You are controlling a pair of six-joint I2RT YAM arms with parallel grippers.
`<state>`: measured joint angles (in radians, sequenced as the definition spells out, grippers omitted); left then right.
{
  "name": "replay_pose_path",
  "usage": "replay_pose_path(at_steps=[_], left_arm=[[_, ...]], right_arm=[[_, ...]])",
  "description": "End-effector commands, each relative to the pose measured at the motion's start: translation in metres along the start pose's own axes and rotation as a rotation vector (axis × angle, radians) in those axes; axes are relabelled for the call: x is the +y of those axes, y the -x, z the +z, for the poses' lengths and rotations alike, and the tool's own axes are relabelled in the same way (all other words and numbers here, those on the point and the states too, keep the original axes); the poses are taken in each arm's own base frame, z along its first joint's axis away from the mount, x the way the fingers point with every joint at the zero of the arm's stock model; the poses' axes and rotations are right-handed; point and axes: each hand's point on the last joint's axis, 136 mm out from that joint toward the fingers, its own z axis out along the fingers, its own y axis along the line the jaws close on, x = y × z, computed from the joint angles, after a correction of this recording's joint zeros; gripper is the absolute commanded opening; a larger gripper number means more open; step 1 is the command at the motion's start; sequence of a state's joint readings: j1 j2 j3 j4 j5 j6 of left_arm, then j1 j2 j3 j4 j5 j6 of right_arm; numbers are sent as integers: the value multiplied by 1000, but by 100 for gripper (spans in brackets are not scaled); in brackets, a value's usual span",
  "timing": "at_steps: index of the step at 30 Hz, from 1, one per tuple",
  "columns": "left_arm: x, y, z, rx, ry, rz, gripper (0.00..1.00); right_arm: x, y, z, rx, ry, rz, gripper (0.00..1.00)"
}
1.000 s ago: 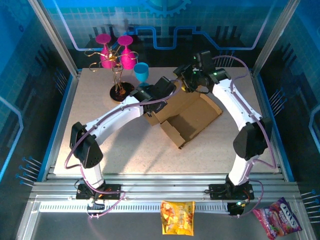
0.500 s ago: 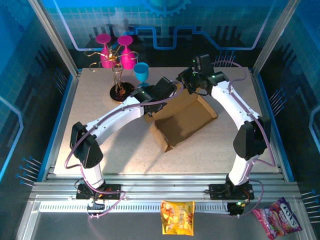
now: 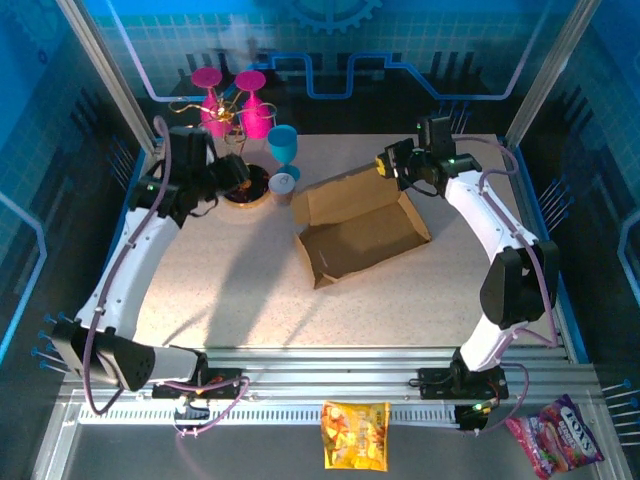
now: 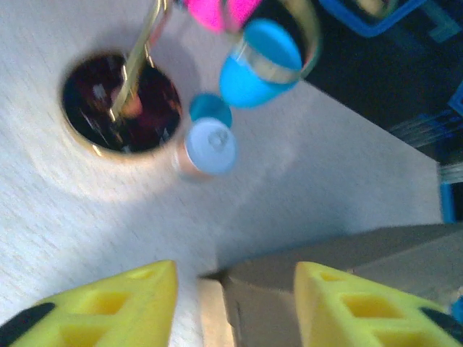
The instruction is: Fold the paper box
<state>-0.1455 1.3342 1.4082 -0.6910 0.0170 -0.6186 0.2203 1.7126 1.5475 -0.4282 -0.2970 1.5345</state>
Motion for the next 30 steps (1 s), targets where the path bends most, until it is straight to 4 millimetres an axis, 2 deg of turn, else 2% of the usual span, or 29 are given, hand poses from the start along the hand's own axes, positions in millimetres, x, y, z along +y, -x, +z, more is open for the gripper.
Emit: replay_pose_path(at_steps=[1,5,10,11,15,18,22,30], left_arm=[[13,-42,34,193,-85,-283,40],[36,-74,48,265,-58,-319,31],[64,-128,63,380,-34,-413,32],[67,-138,68,405,-47,-450,32],[68,-173,89,457,-94,-532,19],[65,-196,102,484,-91,-542,18],[66,-210,120,448,-142,-611,21],[49,-223,146,442,-248,-655,26]], right_arm=[[12,-3,-9,24,49,0,0],[7,-1,-8,22,39,1,0],[-1,1,-4,22,32,9,0],[-2,1,-2,23,31,9,0],[-2,2,-1,23,32,9,0],[-3,2,0,26,29,10,0],[-5,2,2,32,29,18,0],[-10,9,1,35,27,48,0]])
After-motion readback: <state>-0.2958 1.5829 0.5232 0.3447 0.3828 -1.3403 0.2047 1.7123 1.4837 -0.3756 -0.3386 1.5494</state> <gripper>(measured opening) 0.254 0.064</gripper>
